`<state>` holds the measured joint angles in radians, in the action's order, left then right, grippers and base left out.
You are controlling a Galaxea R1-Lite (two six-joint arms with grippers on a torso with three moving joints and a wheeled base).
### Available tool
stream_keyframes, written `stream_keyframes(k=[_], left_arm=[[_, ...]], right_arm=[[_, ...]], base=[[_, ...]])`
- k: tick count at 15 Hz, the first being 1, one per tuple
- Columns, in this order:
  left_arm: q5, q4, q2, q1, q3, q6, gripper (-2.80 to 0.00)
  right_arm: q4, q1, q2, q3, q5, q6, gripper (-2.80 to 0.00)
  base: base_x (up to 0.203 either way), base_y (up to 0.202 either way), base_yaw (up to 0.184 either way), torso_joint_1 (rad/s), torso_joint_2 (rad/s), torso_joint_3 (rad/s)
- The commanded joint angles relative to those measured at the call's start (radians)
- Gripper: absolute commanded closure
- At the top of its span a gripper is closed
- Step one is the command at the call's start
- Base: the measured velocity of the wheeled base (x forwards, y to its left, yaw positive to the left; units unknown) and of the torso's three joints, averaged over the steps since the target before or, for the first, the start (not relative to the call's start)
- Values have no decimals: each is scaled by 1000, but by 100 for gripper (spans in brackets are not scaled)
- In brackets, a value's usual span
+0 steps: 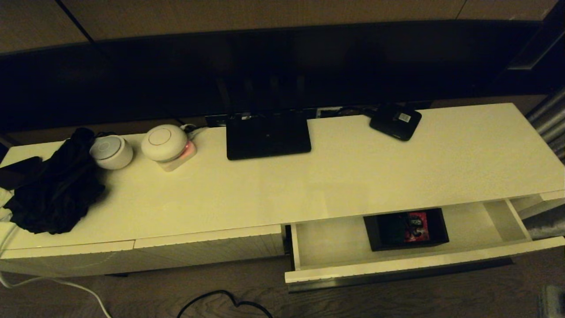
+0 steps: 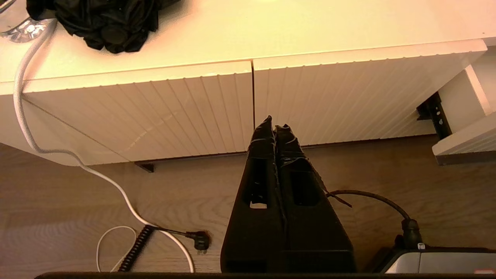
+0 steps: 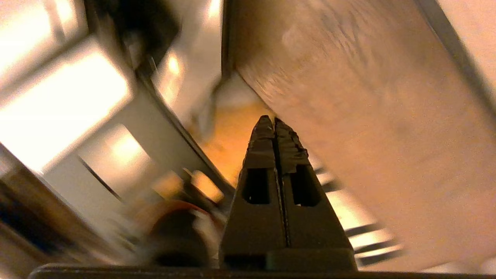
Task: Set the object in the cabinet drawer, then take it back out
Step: Open the drawer
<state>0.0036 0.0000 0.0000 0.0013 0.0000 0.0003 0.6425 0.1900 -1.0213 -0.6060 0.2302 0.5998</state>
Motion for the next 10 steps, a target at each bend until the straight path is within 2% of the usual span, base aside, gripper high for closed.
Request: stream_keyframes(k=[1, 5, 10], left_arm=[[1, 0, 0, 0, 3, 0, 0], [0, 0, 0, 0, 3, 0, 0], [1, 0, 0, 0, 3, 0, 0]], right_arm=[[11, 0, -38, -78, -11, -317, 0], [-39, 1, -162, -111, -61, -455, 0], [-255, 5, -367, -139, -142, -659, 0]], base=[[0, 0, 0, 0, 0, 0], [0, 0, 0, 0, 0, 0], [0, 0, 0, 0, 0, 0]])
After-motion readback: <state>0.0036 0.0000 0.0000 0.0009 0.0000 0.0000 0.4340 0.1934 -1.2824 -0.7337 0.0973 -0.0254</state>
